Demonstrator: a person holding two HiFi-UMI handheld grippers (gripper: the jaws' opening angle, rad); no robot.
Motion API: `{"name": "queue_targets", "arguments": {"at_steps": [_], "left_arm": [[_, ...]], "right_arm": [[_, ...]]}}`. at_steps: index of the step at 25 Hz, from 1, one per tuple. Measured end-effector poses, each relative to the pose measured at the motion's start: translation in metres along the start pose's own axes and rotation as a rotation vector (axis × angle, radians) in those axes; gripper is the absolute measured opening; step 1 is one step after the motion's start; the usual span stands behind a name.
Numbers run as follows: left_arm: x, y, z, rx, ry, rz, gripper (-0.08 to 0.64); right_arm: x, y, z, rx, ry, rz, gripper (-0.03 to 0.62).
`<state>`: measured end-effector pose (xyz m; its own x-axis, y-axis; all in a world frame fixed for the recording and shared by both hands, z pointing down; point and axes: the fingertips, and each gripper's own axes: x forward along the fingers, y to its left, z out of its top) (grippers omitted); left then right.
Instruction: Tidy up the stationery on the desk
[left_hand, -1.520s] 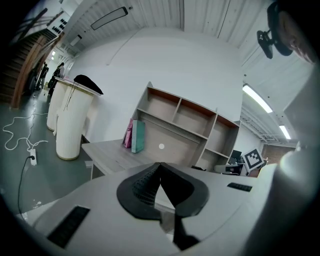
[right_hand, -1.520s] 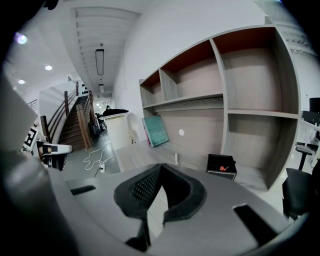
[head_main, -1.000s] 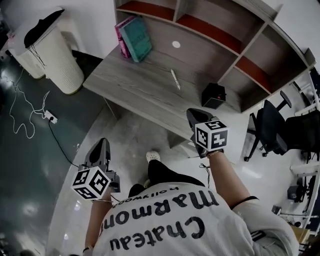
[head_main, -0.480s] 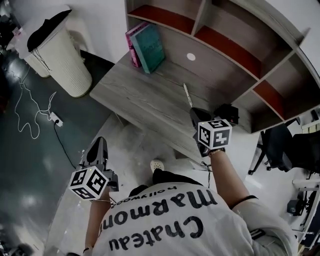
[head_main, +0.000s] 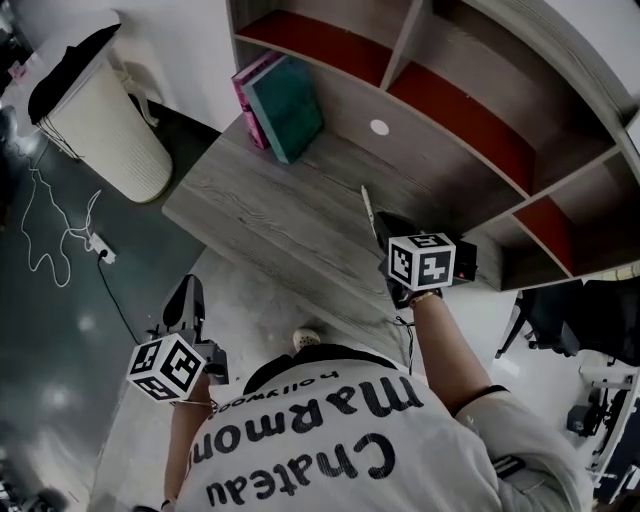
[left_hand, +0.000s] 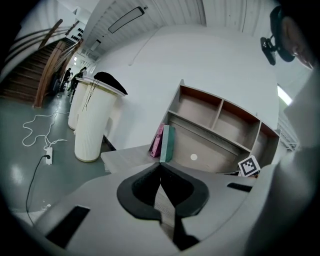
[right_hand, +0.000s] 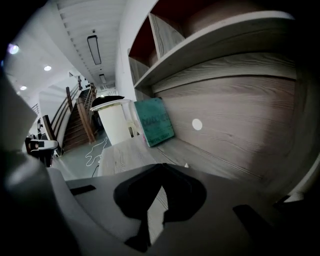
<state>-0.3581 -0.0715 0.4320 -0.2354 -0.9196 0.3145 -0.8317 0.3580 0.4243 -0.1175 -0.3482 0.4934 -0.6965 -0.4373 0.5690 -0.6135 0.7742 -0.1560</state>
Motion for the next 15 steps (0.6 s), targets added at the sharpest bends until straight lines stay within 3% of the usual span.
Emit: {"name": "queue_targets", "arguments": {"at_steps": [12,15], "left_arm": [[0.053,-0.009,-0.011,-0.003,0.081,0.009,0.015],[0.054,-0.010,-0.016,-0.005,0.094,0.016,0.015]], "right_arm": [[0.048,-0.037,-0.026,0.084,0.088,0.023,0.015],[0.055,-0.039,-0.034,0.125,0.102,0.043,0.056]]}}
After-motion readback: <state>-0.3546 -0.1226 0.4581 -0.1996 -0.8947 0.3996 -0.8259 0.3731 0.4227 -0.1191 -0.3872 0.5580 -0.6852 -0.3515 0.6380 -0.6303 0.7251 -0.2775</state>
